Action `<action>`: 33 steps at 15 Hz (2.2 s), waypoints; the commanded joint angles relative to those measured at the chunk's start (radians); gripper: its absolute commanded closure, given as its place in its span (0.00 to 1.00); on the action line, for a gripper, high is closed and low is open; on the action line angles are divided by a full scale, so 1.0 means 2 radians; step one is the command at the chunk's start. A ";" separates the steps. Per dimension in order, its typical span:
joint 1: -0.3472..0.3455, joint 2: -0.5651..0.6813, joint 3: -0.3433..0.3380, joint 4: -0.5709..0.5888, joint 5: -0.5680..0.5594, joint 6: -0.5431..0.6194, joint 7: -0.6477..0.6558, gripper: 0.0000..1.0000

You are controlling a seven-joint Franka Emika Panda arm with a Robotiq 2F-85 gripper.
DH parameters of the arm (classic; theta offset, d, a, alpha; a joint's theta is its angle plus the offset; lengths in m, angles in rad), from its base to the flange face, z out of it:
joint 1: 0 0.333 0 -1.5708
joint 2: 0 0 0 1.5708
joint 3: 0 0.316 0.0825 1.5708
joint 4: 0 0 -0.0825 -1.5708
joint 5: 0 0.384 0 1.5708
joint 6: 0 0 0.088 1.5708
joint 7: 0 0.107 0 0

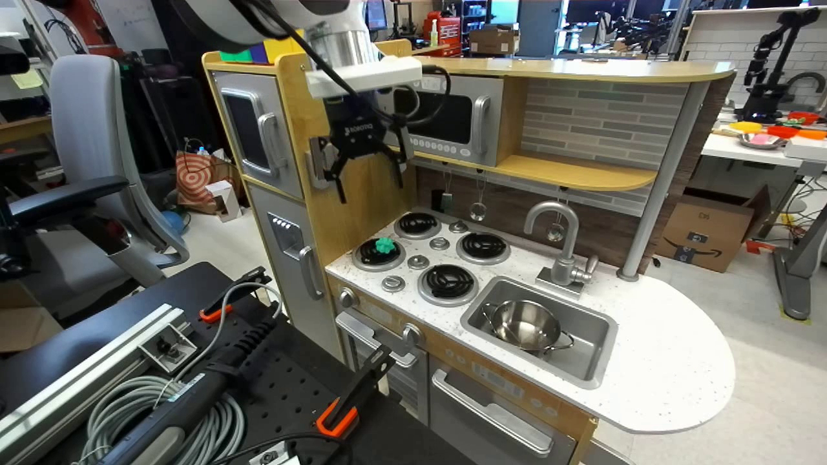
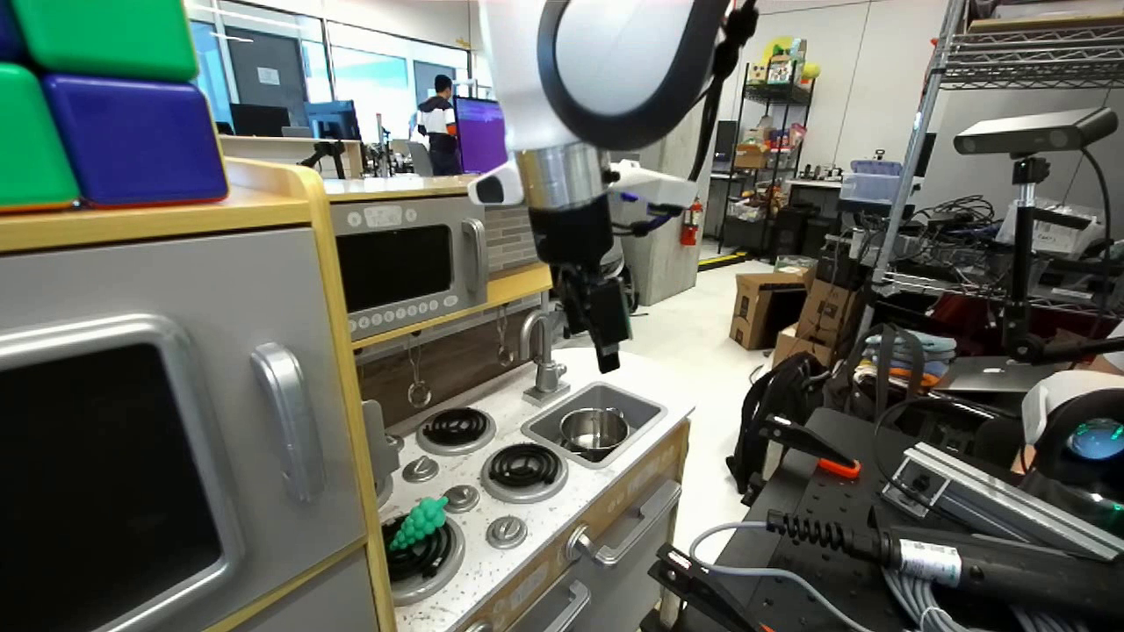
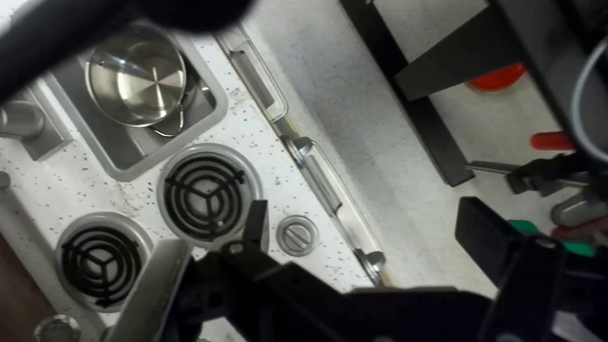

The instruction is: Remove the plastic green grapes from the stove and place it in the silver pot in the sink

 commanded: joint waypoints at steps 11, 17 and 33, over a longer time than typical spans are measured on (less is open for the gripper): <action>0.007 0.153 0.023 0.123 -0.113 0.161 0.236 0.00; 0.015 0.236 0.023 0.203 -0.106 0.129 0.235 0.00; 0.008 0.274 -0.004 0.162 -0.142 0.281 0.282 0.00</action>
